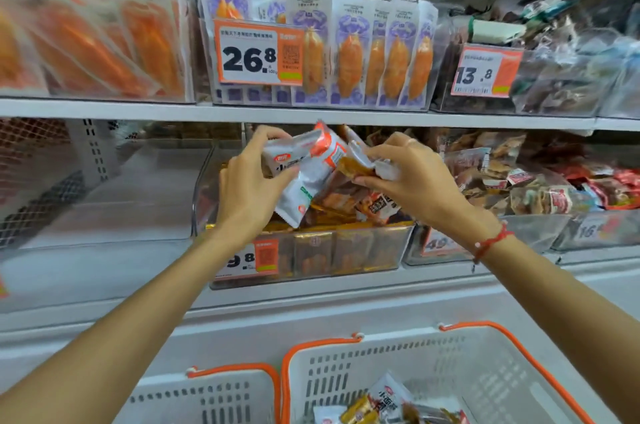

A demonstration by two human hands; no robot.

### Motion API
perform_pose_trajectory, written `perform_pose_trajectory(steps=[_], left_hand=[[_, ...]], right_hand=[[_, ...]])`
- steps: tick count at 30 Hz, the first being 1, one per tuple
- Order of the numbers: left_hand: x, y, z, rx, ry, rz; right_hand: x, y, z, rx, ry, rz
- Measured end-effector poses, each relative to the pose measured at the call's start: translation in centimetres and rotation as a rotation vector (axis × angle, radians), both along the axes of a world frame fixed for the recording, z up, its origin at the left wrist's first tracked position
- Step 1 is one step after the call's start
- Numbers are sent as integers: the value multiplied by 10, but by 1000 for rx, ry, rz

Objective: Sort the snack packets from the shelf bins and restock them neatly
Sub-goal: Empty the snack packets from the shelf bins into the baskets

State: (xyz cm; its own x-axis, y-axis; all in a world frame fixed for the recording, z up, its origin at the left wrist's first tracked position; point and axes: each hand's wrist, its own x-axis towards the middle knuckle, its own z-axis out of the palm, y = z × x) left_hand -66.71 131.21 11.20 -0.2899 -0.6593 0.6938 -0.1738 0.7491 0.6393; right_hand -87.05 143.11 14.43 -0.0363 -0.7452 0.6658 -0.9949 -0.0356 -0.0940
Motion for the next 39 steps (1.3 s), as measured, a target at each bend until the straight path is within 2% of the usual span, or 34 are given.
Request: perform_pose_trajectory(steps=[5,10,16,20,22,24,26,29,31,33,35,39], left_hand=[[18,62,-2,41,118,-117],[26,106,-38,174,30,-258],[-1,127,-125,382,-200,-208],[-20,132,-164,439,-615,-173],[-20,126,-168,462,-702,-183],[-12,117,-156,340,-664,-139],[5,100,-136,162,-537,-47],[32,64,-102,-109,-336,170],[46,37,-84,-254,-277,287],[53,10,-72,-304,-306,356],[54,-13,-67,-292,-418,374],[55,-44,-75,-375,-644,364]], right_hand=[[10,73,-12,-93,-91,67],[7,124,-52,8,-150,78],[-5,124,-136,533,-99,35],[-8,120,-177,970,-46,-87],[-11,117,-178,1055,-28,-135],[-12,111,-165,1010,-48,-120],[-6,104,-144,890,-80,-89],[12,84,-104,590,-160,22],[24,62,-78,373,-150,111],[31,30,-57,240,-119,118],[31,-7,-41,183,-57,90],[15,-87,-31,298,10,-28]])
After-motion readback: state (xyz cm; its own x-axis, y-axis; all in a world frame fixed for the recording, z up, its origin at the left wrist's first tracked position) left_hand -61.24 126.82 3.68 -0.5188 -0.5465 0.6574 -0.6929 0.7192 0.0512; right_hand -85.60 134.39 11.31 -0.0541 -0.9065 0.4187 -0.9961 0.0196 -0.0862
